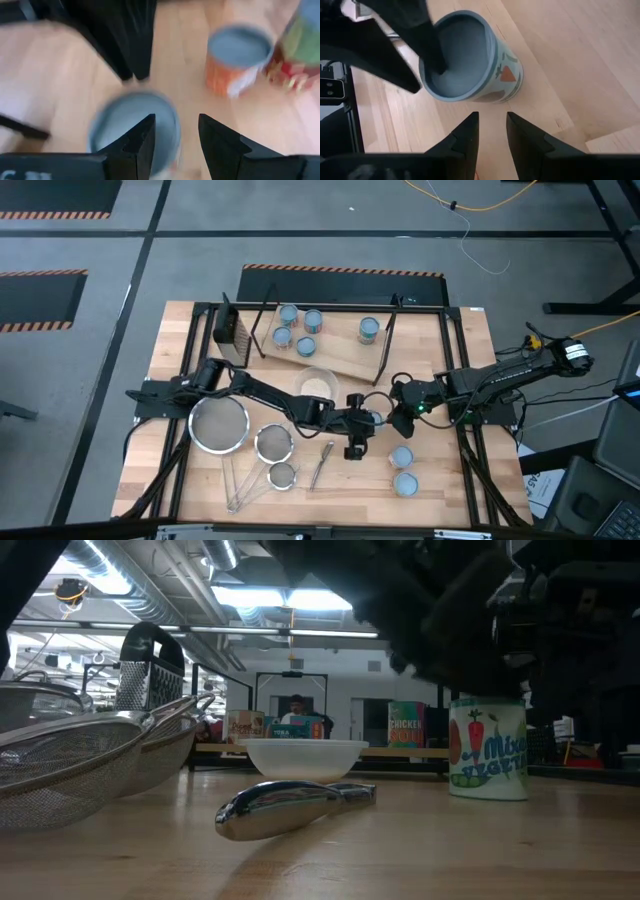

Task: Pick and place cans onto a shelf
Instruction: Put the canned mixed vegetables on the shelf

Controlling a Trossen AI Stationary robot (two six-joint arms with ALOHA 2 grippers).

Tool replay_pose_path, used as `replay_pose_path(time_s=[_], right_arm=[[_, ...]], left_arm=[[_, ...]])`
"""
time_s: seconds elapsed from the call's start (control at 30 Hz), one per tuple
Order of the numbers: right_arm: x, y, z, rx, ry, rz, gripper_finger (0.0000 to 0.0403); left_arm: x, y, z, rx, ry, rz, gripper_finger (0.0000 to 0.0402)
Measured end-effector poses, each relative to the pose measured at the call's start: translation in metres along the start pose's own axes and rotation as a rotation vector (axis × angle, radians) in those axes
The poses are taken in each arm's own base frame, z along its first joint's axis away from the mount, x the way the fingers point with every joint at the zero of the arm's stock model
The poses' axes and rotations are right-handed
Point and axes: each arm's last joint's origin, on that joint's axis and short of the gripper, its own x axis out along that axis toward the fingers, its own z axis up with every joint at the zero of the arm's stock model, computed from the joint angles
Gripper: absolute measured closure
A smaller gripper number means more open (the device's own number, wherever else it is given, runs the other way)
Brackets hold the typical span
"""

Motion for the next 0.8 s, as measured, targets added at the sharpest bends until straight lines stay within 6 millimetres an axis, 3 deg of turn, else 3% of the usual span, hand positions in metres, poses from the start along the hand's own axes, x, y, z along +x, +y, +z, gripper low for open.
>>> replay_pose_path(time_s=[0.4, 0.8], right_arm=[[0.0000, -0.0001, 0.0000, 0.000, 0.000, -0.001, 0.0300], [-0.0005, -0.0003, -0.0003, 0.000, 0.003, -0.002, 0.0300]], left_arm=[[0.0071, -0.0009, -0.0070, 0.000, 0.018, 0.012, 0.0269], [0.0058, 0.0003, -0.0062, 0.000, 0.022, 0.012, 0.0356]])
